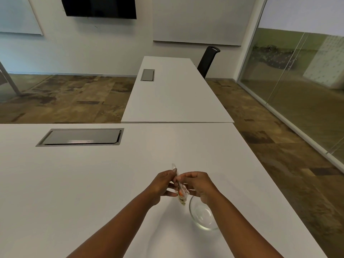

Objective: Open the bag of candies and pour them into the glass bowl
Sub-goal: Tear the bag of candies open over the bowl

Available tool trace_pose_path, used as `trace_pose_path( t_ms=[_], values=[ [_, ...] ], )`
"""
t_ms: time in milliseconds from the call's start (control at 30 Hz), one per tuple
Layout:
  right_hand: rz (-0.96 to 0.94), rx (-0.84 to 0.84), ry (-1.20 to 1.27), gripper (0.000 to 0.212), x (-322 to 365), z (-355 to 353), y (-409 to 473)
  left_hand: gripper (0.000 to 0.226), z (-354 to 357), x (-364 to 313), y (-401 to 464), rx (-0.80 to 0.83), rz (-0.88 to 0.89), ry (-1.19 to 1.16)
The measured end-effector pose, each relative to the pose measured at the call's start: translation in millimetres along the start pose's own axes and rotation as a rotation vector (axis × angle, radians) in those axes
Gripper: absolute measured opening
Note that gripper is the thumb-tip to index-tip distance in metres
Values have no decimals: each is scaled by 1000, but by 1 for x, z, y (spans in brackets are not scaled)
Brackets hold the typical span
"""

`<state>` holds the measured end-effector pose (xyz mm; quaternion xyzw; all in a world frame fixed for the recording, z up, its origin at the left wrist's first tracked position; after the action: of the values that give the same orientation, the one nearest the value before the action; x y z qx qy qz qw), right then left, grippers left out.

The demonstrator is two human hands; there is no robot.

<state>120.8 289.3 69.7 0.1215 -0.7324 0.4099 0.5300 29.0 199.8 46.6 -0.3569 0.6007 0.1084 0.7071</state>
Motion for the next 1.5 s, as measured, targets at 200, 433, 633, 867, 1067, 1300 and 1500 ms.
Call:
trace_pose_path(
  t_ms=[200,433,633,867,1067,1300,1500],
  values=[
    [10,-23,32,13,-4,0,1,33,3,-5,0,19,32,45],
    [-120,-162,-116,13,-3,-3,5,30,8,-3,2,28,21,28],
    [60,31,127,18,-6,-1,3,29,9,-3,1,106,24,-40],
    [146,66,309,17,-8,-3,6,31,8,-2,1,135,13,-144],
    [-87,-165,12,7,-5,-11,15,34,1,-4,5,-56,-15,59],
    [-384,-399,-407,11,5,-24,15,30,-7,-8,10,-207,-49,361],
    [-514,-475,-617,12,13,-33,15,30,-9,-16,8,-243,-46,524]
  ],
)
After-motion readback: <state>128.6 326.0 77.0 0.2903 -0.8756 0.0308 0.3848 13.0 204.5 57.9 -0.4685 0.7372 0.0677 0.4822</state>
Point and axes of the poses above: each hand's wrist, its own y-axis towards the middle knuckle, its own z-axis out of the palm, x = y × z, the point moved 4 cm from there along y, towards the middle knuckle, and after that the axes turned 7 degrees about -x, right-handed, at the moved point
